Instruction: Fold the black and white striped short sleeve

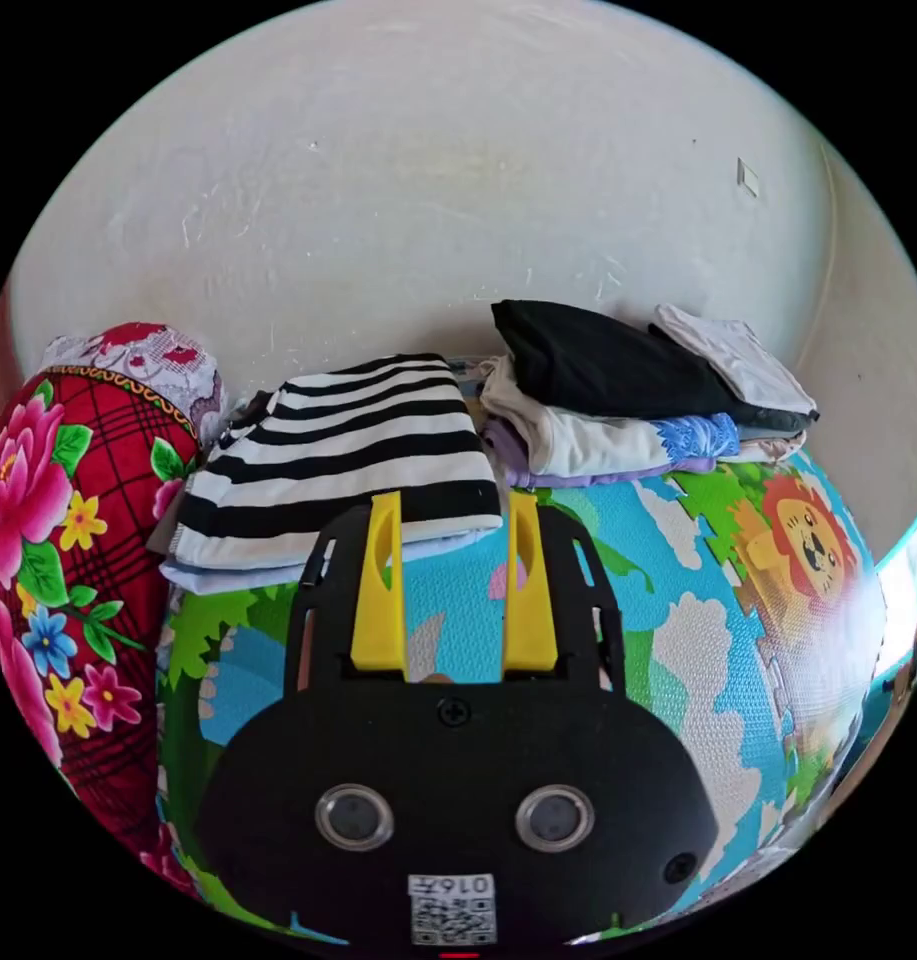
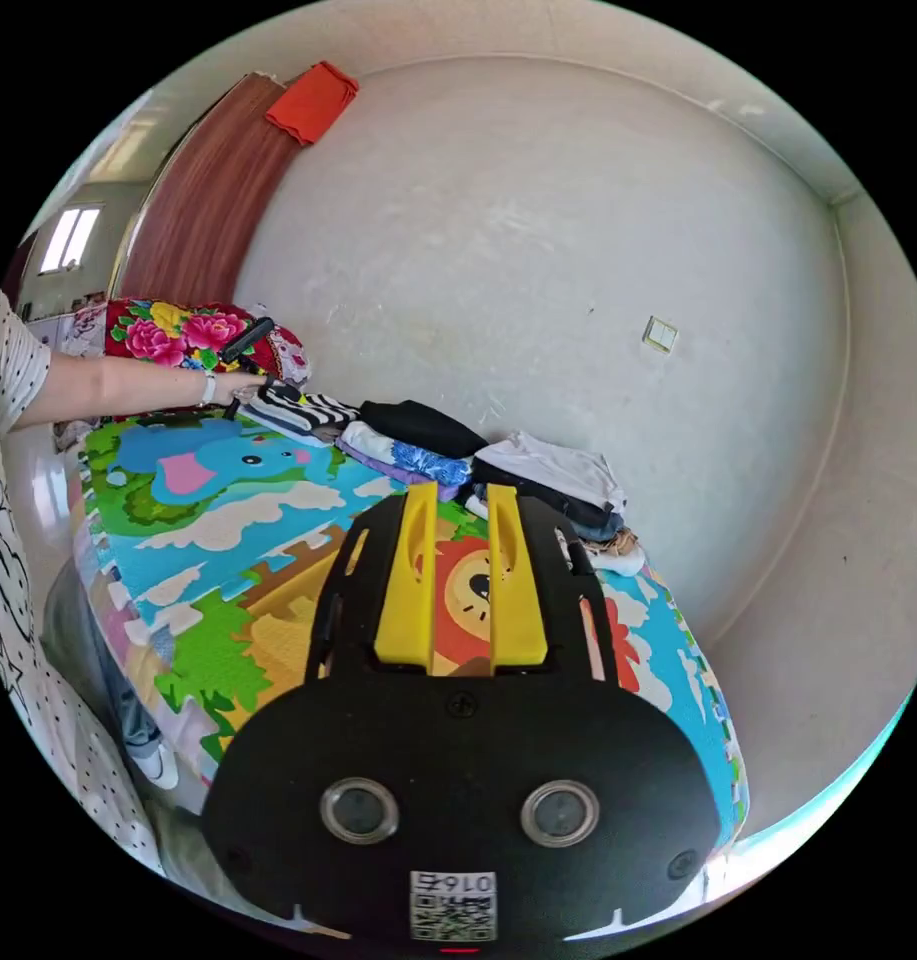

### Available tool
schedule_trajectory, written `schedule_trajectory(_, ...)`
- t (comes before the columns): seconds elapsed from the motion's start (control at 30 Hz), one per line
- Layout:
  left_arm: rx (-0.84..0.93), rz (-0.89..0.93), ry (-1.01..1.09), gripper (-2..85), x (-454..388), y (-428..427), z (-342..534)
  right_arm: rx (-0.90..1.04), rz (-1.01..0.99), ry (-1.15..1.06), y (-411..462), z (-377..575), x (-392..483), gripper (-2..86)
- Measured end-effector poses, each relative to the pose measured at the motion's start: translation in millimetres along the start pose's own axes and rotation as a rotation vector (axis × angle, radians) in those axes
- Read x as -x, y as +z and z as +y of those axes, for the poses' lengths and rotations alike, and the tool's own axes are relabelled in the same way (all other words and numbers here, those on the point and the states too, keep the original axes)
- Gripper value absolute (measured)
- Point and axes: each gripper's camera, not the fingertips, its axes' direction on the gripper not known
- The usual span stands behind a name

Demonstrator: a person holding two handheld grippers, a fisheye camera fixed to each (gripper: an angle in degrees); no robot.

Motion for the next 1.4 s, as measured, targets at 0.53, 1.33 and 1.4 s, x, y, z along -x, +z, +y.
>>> schedule_trajectory(0.53, -0.398, 0.101, 0.328, -0.5, -54, -161, 126, 0.178, 0.112, 0.166, -132, 90, -74, 6.1)
schedule_trajectory(1.33, 0.167, 0.145, -0.032, 8.3, -84, -190, 334, 0.106, -0.035, 0.259, -204, 118, -76, 5.9)
schedule_trajectory(1.4, 0.125, 0.176, -0.015, 4.4, -94, -200, 333, 0.105, -0.032, 0.258, -208, 117, -75, 5.8)
